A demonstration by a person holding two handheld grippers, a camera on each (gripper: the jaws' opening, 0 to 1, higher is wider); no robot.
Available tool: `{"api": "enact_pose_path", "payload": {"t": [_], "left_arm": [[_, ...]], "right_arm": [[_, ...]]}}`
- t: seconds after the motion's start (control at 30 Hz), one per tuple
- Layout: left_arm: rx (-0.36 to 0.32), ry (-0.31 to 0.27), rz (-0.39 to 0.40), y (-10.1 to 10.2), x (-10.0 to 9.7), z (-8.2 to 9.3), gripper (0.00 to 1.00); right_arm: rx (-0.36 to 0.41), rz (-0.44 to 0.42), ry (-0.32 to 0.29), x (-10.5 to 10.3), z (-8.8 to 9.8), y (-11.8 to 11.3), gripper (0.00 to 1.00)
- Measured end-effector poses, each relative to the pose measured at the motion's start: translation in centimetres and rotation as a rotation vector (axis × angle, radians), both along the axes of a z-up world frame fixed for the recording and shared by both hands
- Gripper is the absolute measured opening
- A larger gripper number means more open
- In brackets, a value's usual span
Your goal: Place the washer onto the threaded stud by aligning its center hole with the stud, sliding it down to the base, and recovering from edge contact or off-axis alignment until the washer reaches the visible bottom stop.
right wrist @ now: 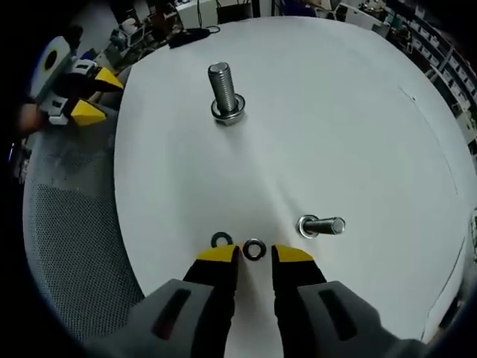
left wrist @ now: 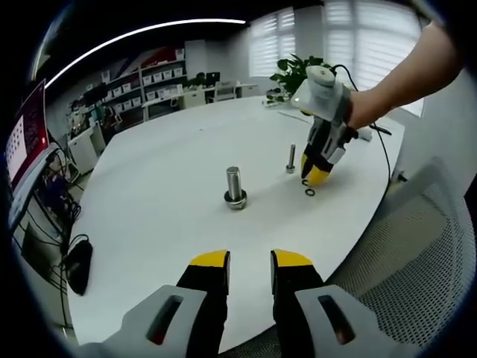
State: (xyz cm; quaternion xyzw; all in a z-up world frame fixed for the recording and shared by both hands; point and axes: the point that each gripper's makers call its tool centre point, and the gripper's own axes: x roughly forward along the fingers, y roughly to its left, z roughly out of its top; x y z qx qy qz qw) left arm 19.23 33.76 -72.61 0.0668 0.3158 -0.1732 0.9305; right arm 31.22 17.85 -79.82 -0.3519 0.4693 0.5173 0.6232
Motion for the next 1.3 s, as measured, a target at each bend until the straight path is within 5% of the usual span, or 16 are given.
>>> {"api": "enact_pose_path", "payload": {"t": [0.33, 1.3], "left_arm": [[0.001, -0.008, -0.011, -0.1, -0.1, 0.1, 0.19], [-0.076, -0.017, -0.089, -1.9, -0.8, 0.6, 0.19]], "right_arm": [[-0.038, 0.047, -0.035, 0.1, -0.2, -0.2, 0.16], [-0.228, -0.116, -0.015, 0.2, -0.3, 0.0, 0.15]]}}
